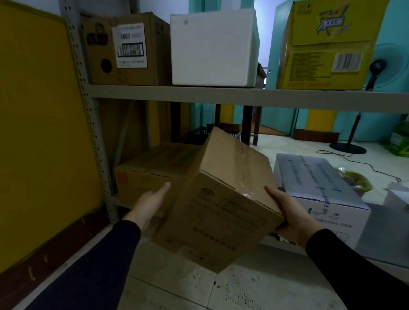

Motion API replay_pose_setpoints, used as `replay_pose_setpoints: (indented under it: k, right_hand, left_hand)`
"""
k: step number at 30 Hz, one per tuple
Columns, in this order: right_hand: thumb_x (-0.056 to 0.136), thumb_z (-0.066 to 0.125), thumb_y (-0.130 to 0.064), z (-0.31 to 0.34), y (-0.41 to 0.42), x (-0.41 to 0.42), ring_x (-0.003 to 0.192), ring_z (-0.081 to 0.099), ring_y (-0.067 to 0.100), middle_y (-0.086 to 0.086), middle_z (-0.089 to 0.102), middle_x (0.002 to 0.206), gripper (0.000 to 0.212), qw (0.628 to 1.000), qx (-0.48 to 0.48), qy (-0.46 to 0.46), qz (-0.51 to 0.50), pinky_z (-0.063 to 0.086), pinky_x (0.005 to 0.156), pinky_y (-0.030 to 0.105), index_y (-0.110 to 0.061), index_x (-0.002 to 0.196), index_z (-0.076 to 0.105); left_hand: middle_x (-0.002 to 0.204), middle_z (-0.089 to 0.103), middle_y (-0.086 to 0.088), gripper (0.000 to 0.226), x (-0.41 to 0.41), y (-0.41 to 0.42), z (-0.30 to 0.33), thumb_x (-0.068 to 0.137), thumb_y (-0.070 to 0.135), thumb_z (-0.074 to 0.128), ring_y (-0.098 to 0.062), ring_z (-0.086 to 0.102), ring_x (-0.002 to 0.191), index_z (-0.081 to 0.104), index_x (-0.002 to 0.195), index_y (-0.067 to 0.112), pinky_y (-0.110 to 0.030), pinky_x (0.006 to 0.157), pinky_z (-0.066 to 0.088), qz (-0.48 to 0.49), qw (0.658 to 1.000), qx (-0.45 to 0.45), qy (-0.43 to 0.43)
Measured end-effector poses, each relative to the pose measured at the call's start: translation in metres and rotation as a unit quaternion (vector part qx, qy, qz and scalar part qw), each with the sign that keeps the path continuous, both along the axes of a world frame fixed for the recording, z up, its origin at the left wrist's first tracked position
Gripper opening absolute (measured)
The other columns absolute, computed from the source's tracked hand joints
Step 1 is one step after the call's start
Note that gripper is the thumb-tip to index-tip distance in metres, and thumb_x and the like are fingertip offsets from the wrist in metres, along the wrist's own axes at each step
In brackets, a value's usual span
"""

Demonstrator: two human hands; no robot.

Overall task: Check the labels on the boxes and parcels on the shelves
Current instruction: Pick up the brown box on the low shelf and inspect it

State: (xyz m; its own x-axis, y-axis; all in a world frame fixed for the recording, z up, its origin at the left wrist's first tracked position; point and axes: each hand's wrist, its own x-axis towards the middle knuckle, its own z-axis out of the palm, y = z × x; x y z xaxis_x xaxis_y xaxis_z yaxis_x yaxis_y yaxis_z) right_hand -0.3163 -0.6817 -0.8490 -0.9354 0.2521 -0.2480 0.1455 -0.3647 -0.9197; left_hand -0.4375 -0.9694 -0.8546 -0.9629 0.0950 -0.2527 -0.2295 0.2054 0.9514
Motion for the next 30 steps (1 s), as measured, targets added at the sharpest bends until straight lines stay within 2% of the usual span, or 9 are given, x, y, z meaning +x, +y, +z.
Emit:
replay_pose_setpoints:
  k: [3,6,10,13,16,19,22,27,30]
  right_hand:
    - [0.099,0.052,-0.042,0.003,0.005,0.005,0.079,0.066,0.031,0.013,0.075,0.083,0.031,1.000,-0.005,0.016,-0.006,0.053,0.077,0.044,-0.015,0.114,0.059]
    - [0.100,0.051,-0.041,0.003,0.011,0.008,0.081,0.066,0.031,0.012,0.076,0.081,0.029,1.000,-0.001,0.025,-0.017,0.052,0.076,0.044,-0.016,0.113,0.058]
    - [0.101,0.050,-0.041,-0.001,0.016,0.011,0.086,0.065,0.032,0.012,0.075,0.085,0.024,0.998,0.016,0.039,-0.036,0.051,0.082,0.048,-0.020,0.110,0.060]
    - [0.102,0.049,-0.043,-0.009,0.021,0.006,0.098,0.066,0.032,0.016,0.069,0.111,0.031,0.992,0.111,0.021,-0.054,0.052,0.093,0.055,-0.021,0.120,0.062]
    - [0.099,0.046,-0.057,-0.009,0.018,-0.001,0.107,0.064,0.029,0.010,0.067,0.119,0.048,0.972,0.226,0.016,-0.058,0.048,0.101,0.055,-0.024,0.130,0.061]
    - [0.098,0.038,-0.064,0.003,0.000,-0.005,0.102,0.067,0.029,0.008,0.072,0.107,0.046,0.984,0.177,0.014,-0.029,0.049,0.099,0.051,-0.029,0.110,0.065]
    - [0.093,0.045,-0.067,0.000,-0.004,-0.005,0.092,0.073,0.032,0.012,0.074,0.103,0.045,0.989,0.145,-0.003,-0.002,0.058,0.080,0.046,-0.031,0.111,0.063]
    - [0.094,0.055,-0.055,-0.012,0.002,-0.001,0.086,0.075,0.028,0.015,0.073,0.109,0.048,0.987,0.149,-0.033,0.040,0.058,0.062,0.033,-0.020,0.127,0.056]
    - [0.097,0.055,-0.043,-0.012,0.005,-0.001,0.087,0.074,0.028,0.015,0.072,0.110,0.041,0.990,0.137,-0.026,0.031,0.058,0.064,0.035,-0.016,0.128,0.055]
  left_hand:
    - [0.147,0.048,-0.010,0.126,-0.002,-0.016,-0.009,0.044,0.076,0.083,-0.031,0.047,0.132,0.041,0.150,0.023,-0.051,0.115,0.033,-0.024,0.992,0.089,-0.083]
    - [0.129,0.058,-0.016,0.100,0.002,-0.022,-0.008,0.058,0.047,0.086,-0.035,0.057,0.116,0.047,0.144,0.014,-0.053,0.106,0.044,-0.026,0.987,0.124,-0.095]
    - [0.124,0.064,-0.023,0.086,0.001,-0.024,-0.008,0.064,0.052,0.087,-0.042,0.061,0.113,0.054,0.137,0.018,-0.062,0.098,0.047,-0.064,0.974,0.174,-0.131]
    - [0.125,0.064,-0.023,0.070,-0.001,-0.021,-0.006,0.077,0.052,0.077,-0.043,0.060,0.115,0.053,0.137,0.023,-0.062,0.097,0.047,-0.073,0.965,0.215,-0.132]
    - [0.125,0.063,-0.018,0.055,-0.001,-0.011,-0.001,0.088,0.046,0.069,-0.042,0.061,0.112,0.049,0.135,0.028,-0.063,0.093,0.050,-0.076,0.976,0.185,-0.084]
    - [0.119,0.065,-0.011,0.048,0.005,0.002,0.002,0.092,0.041,0.066,-0.034,0.064,0.107,0.048,0.135,0.030,-0.058,0.094,0.052,-0.063,0.993,0.101,-0.027]
    - [0.116,0.065,-0.004,0.052,0.010,0.011,0.000,0.094,0.038,0.064,-0.027,0.064,0.107,0.044,0.141,0.030,-0.053,0.097,0.052,-0.069,0.996,0.055,0.010]
    - [0.118,0.063,-0.002,0.056,0.014,0.012,-0.001,0.093,0.038,0.064,-0.025,0.062,0.107,0.043,0.144,0.029,-0.052,0.098,0.050,-0.066,0.997,0.034,0.017]
    - [0.117,0.064,-0.003,0.051,0.012,0.014,0.001,0.094,0.042,0.062,-0.025,0.062,0.107,0.047,0.140,0.027,-0.051,0.100,0.049,-0.062,0.997,0.028,0.021]
